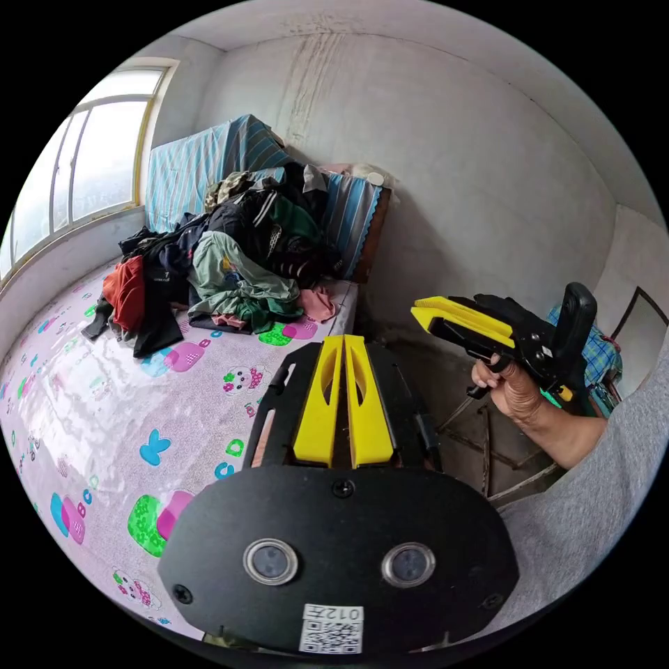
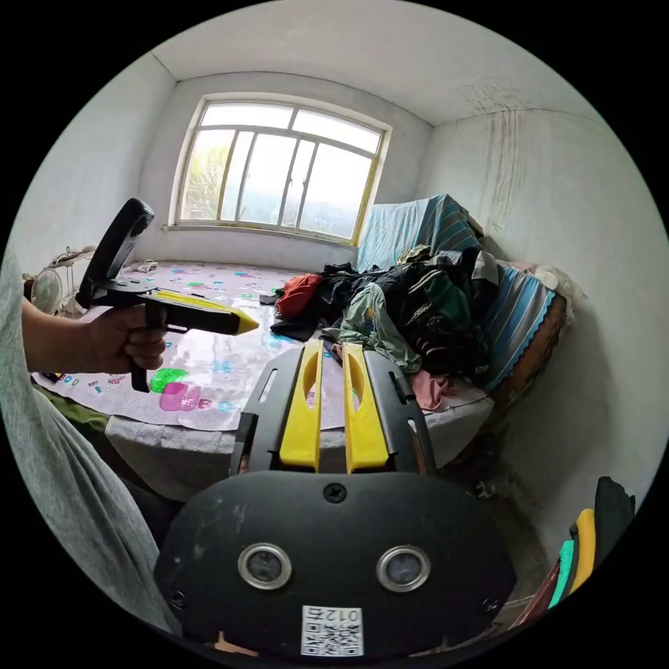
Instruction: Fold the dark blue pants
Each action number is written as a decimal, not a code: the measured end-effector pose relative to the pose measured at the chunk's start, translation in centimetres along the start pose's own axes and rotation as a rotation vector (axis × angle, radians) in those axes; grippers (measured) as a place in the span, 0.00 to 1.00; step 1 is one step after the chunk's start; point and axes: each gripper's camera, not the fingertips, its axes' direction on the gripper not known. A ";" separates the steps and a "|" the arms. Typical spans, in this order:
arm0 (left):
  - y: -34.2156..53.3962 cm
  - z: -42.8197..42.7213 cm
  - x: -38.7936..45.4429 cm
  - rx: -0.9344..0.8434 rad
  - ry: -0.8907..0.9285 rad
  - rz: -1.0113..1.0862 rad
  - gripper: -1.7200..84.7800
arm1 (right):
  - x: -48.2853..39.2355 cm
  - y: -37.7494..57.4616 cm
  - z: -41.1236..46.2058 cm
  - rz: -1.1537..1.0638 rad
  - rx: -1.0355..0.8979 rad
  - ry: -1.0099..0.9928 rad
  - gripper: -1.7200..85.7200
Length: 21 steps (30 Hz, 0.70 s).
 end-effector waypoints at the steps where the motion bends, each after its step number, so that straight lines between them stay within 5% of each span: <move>1: -0.5 1.8 -1.1 0.001 0.018 -0.009 0.03 | -2.4 -3.3 1.7 -0.021 -0.002 0.030 0.05; 6: -3.3 8.7 -6.6 0.053 0.110 -0.057 0.03 | -8.3 -18.4 8.8 -0.090 0.058 0.241 0.04; 9: -5.9 11.8 -10.3 0.073 0.181 -0.076 0.03 | -9.2 -29.5 14.7 -0.079 0.041 0.177 0.06; 21: -12.8 21.5 -23.0 0.020 -0.015 -0.197 0.03 | -3.7 -58.9 46.4 -0.015 -0.059 0.156 0.09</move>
